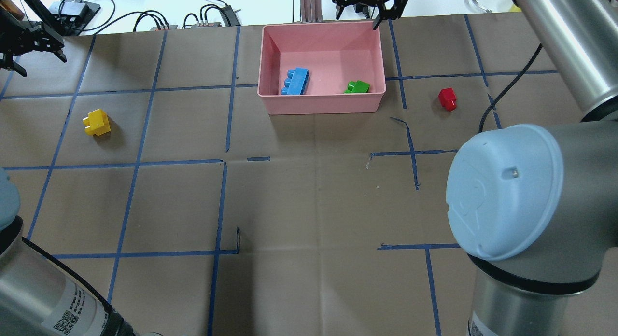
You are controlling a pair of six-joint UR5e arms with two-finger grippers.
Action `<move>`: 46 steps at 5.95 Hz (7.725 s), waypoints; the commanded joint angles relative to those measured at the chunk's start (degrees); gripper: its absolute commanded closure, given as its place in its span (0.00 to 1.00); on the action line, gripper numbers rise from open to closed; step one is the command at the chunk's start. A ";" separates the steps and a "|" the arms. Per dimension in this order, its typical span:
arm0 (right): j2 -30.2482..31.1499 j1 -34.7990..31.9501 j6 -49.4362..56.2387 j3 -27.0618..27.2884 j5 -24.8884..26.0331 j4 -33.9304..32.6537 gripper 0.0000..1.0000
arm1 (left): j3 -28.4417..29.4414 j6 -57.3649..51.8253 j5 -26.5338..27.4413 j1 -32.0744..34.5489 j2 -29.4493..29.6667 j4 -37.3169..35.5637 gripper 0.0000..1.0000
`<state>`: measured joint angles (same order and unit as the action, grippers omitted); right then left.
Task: Put all blocks into box
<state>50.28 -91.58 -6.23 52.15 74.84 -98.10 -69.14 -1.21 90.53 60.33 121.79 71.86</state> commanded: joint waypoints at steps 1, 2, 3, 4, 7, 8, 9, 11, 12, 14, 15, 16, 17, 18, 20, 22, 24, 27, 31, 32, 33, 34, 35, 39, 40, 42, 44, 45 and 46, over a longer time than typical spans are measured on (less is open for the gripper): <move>4.29 6.21 9.78 1.02 9.57 9.03 0.00 | -3.95 5.85 0.09 -0.56 0.38 -1.09 0.00; 4.65 7.11 10.61 3.03 13.97 8.46 0.04 | -7.12 9.69 0.00 -0.56 0.56 -2.67 0.00; 6.04 7.82 10.62 8.01 14.36 4.89 0.04 | -11.24 9.91 -0.09 -0.56 0.56 -7.64 0.00; 8.23 9.13 10.80 15.37 13.84 -0.89 0.03 | -17.11 9.82 -1.05 -0.56 0.65 -15.09 0.00; 8.78 10.54 18.97 32.03 13.75 -23.50 0.01 | -20.25 9.29 -1.06 -0.74 1.69 -20.88 0.00; 7.91 11.07 18.97 34.49 13.75 -27.02 0.01 | -19.98 9.29 -1.06 -0.74 2.83 -22.53 0.00; 7.47 11.60 19.06 37.99 13.84 -31.58 0.01 | -18.85 9.21 -1.06 -0.74 3.63 -22.72 0.00; 5.19 12.39 19.06 41.45 13.75 -39.59 0.01 | -20.24 9.20 -1.15 -0.65 5.21 -25.79 0.00; 4.22 12.31 19.06 41.37 13.75 -40.58 0.01 | -20.51 9.20 -1.32 -0.65 5.30 -25.80 0.00; 4.21 12.22 18.88 41.55 13.49 -40.85 0.06 | -20.68 8.77 -1.32 -0.65 5.57 -25.80 0.01; 4.64 12.22 18.97 41.63 13.57 -40.68 0.46 | -20.68 8.59 -1.32 -0.74 5.57 -25.80 0.17; 5.00 12.13 19.15 41.63 14.01 -40.59 0.68 | -20.25 8.33 -1.41 -0.74 5.57 -25.80 0.33; 5.09 12.13 19.06 41.72 13.66 -40.24 0.92 | -20.25 8.33 -1.41 -0.74 5.48 -25.80 0.43; 5.44 12.13 19.06 41.90 13.57 -40.24 0.94 | -20.16 7.98 -3.76 -0.91 5.48 -25.71 0.61; 8.67 12.13 18.97 40.50 13.92 -38.85 0.94 | -18.23 5.70 -4.14 -0.74 4.00 -24.84 0.69; 13.67 12.13 18.97 37.08 13.84 -28.61 0.94 | -11.59 -2.36 -3.96 -0.13 0.84 -16.55 0.69; 17.82 12.13 18.27 32.26 13.66 -12.72 0.94 | 1.14 -6.94 -4.05 3.28 -0.40 -0.92 0.69; 14.69 10.39 9.61 22.14 -4.30 -4.56 0.94 | 7.09 -6.97 -3.87 13.64 -1.73 9.97 0.71; 2.04 -0.07 -3.15 11.41 -10.59 -9.79 0.94 | 7.88 -1.98 -4.05 29.46 3.52 6.74 0.70; 0.19 -1.74 -6.92 11.31 -11.03 -13.40 0.92 | 9.10 -0.65 -3.87 33.24 5.46 5.59 0.70; 0.08 -2.45 -6.96 11.57 -11.65 -13.52 0.65 | 11.46 2.67 -3.96 35.45 7.74 5.49 0.70; -0.01 -2.37 -6.87 11.49 -11.65 -13.52 0.01 | 13.48 5.75 -3.87 37.56 10.03 4.44 0.70; 0.51 -2.37 -6.52 11.83 -11.56 -13.00 0.01 | 13.94 7.43 -3.35 38.71 11.36 3.56 0.70; 5.77 5.87 8.05 13.15 -7.03 -2.40 0.00 | 13.68 12.27 -1.51 40.64 12.42 -2.69 0.01; 8.23 7.20 9.38 13.50 1.79 -1.58 0.00 | 13.94 11.41 1.72 40.31 11.12 -2.16 0.01; 15.25 8.00 8.52 12.81 13.45 14.16 0.00 | 13.07 9.57 1.41 34.10 6.21 1.07 0.01; 21.67 7.30 8.51 14.38 13.75 17.07 0.00 | 12.54 0.27 1.66 26.19 1.11 12.46 0.01; 24.22 4.95 8.34 17.95 13.66 16.63 0.00 | 9.75 0.33 1.93 25.46 -3.44 17.04 0.01; 26.60 3.18 8.51 21.64 13.66 16.19 0.00 | 3.29 1.29 1.84 25.97 -9.84 19.53 0.01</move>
<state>74.37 -86.60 2.21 70.35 88.49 -81.60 -60.82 -0.27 92.36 86.39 117.57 88.21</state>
